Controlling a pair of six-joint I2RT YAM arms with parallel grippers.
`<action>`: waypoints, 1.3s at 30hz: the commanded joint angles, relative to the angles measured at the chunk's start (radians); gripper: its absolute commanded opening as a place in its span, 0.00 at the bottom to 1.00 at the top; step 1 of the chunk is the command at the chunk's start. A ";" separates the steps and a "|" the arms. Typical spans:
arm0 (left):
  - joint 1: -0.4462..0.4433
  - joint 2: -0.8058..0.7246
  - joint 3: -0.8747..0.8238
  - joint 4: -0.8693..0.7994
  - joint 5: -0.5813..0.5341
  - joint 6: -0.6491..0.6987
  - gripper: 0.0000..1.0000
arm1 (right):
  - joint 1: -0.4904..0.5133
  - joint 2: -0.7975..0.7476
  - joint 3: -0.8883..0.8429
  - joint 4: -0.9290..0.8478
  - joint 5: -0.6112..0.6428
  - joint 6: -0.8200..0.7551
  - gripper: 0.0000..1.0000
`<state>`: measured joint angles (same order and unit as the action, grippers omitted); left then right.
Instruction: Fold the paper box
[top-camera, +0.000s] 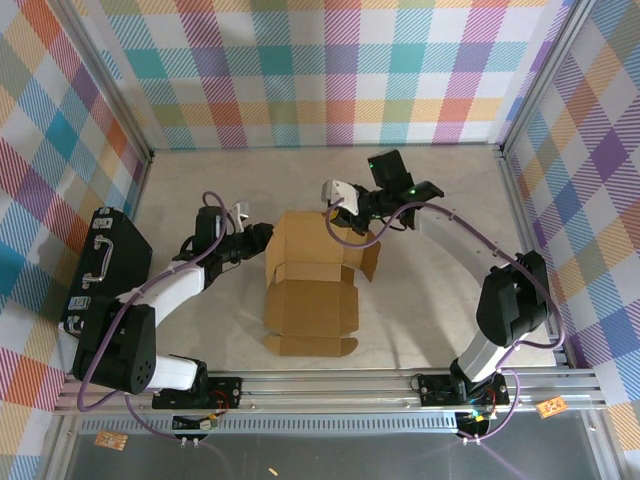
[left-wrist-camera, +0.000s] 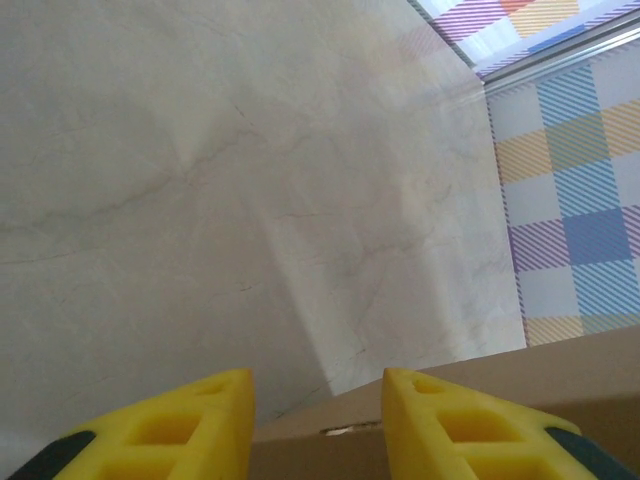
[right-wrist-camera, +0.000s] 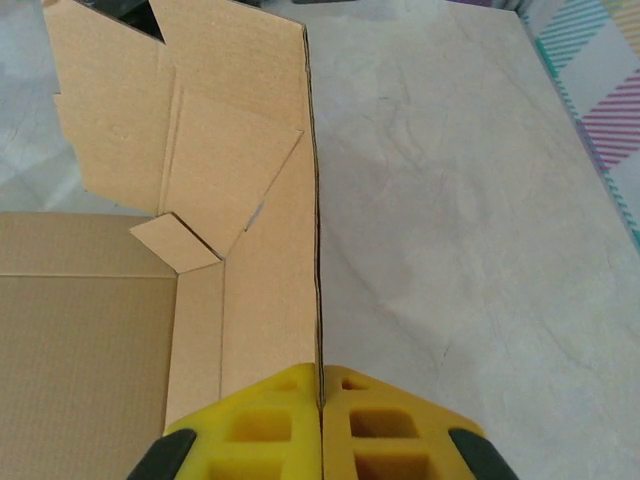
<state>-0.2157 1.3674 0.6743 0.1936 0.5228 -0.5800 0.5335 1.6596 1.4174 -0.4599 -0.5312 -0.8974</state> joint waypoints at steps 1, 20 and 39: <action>-0.011 -0.004 -0.035 0.024 -0.026 0.015 0.40 | 0.026 0.009 -0.022 0.027 0.036 -0.097 0.00; -0.010 0.020 -0.065 0.089 0.019 -0.039 0.45 | 0.068 -0.101 -0.400 0.653 0.173 -0.338 0.00; 0.003 -0.047 -0.057 0.023 0.009 0.001 0.52 | 0.144 -0.098 -0.613 1.167 0.361 -0.598 0.00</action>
<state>-0.2134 1.3666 0.6418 0.2096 0.5034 -0.6113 0.6636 1.5734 0.8207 0.5911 -0.2050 -1.4498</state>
